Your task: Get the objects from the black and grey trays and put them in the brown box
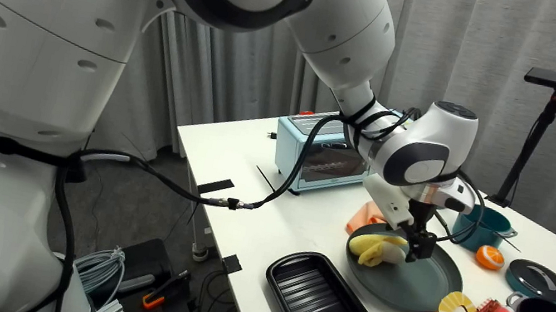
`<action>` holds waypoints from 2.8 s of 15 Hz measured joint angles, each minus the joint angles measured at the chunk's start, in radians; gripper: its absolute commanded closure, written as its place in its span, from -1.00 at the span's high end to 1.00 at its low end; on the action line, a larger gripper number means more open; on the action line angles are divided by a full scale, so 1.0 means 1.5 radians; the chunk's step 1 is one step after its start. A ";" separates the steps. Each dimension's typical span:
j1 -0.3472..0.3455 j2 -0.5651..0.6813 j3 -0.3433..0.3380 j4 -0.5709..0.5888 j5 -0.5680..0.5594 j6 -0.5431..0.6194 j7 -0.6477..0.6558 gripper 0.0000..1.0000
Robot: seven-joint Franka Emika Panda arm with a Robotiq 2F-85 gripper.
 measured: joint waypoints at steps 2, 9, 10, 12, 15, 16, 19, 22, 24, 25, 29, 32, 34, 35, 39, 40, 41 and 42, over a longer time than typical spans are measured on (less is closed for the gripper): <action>0.000 0.000 0.001 0.005 0.010 -0.012 -0.003 0.17; -0.002 0.001 0.005 0.014 0.037 -0.047 -0.010 -0.90; -0.002 0.001 0.005 0.015 0.038 -0.048 -0.011 -0.98; -0.002 0.001 0.005 0.016 0.038 -0.048 -0.011 -1.00; -0.002 0.002 0.005 0.020 0.038 -0.047 -0.013 -0.99; -0.002 0.002 0.005 0.022 0.038 -0.044 -0.016 -0.97; -0.003 -0.001 0.005 0.019 0.038 -0.014 -0.035 -0.97; -0.010 -0.045 0.003 -0.012 0.038 0.027 -0.063 -0.97; -0.014 -0.090 -0.004 -0.030 0.038 0.040 -0.076 -0.97; -0.015 -0.113 -0.010 -0.037 0.037 0.043 -0.080 -0.97; -0.017 -0.191 -0.047 -0.048 0.018 0.043 -0.084 -0.97; -0.022 -0.224 -0.086 -0.047 -0.018 0.045 -0.084 -0.97; -0.030 -0.232 -0.110 -0.042 -0.039 0.047 -0.084 -0.97; -0.036 -0.233 -0.121 -0.039 -0.045 0.047 -0.084 -0.97; -0.066 -0.229 -0.158 -0.031 -0.052 0.047 -0.083 -0.97; -0.073 -0.228 -0.166 -0.031 -0.052 0.047 -0.083 -0.97; -0.081 -0.227 -0.173 -0.030 -0.052 0.047 -0.083 -0.97; -0.089 -0.226 -0.180 -0.031 -0.052 0.048 -0.083 -0.87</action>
